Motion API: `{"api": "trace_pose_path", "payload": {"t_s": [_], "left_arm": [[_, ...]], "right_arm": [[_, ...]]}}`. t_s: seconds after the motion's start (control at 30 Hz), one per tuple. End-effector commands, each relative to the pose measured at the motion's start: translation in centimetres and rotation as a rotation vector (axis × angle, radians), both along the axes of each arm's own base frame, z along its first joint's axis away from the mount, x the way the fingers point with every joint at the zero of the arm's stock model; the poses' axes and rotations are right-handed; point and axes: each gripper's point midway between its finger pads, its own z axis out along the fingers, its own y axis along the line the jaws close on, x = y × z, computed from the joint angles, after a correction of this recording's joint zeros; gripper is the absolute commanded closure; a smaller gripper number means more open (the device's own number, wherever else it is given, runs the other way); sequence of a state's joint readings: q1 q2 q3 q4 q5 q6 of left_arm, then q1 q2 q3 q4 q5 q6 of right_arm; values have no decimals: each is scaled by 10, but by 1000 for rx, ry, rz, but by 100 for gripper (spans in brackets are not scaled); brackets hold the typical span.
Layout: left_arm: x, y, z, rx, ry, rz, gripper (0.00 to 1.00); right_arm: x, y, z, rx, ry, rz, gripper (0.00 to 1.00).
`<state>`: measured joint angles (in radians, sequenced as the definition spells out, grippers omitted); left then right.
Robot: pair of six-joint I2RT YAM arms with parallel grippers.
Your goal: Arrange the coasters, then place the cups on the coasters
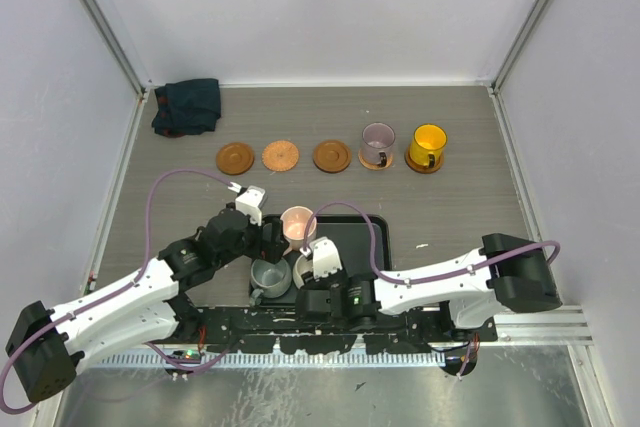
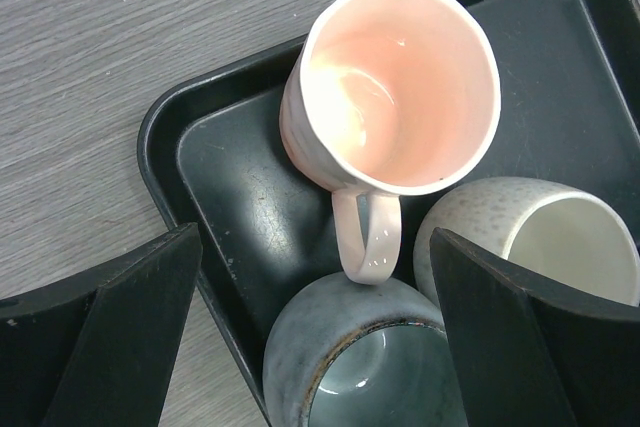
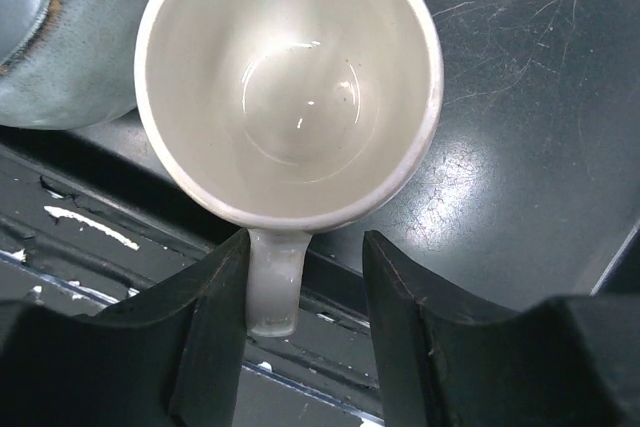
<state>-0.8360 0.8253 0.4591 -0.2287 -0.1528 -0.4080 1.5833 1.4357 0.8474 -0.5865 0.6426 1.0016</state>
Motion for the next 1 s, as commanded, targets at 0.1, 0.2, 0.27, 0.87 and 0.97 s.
{"api": "trace_pose_path", "payload": {"t_s": [0.1, 0.2, 0.27, 0.87, 0.97], "left_arm": [[6, -8, 12, -43, -37, 0, 2], [6, -9, 12, -45, -37, -3, 2], [6, -9, 12, -44, -38, -4, 2], [5, -6, 9, -35, -39, 1, 2], [6, -6, 8, -34, -37, 1, 2]], "right_arm": [[1, 15, 6, 37, -10, -18, 50], [2, 15, 5, 35, -11, -21, 51], [2, 15, 3, 32, -9, -23, 51], [7, 20, -7, 0, -9, -18, 70], [7, 20, -9, -5, -7, -19, 98]]}}
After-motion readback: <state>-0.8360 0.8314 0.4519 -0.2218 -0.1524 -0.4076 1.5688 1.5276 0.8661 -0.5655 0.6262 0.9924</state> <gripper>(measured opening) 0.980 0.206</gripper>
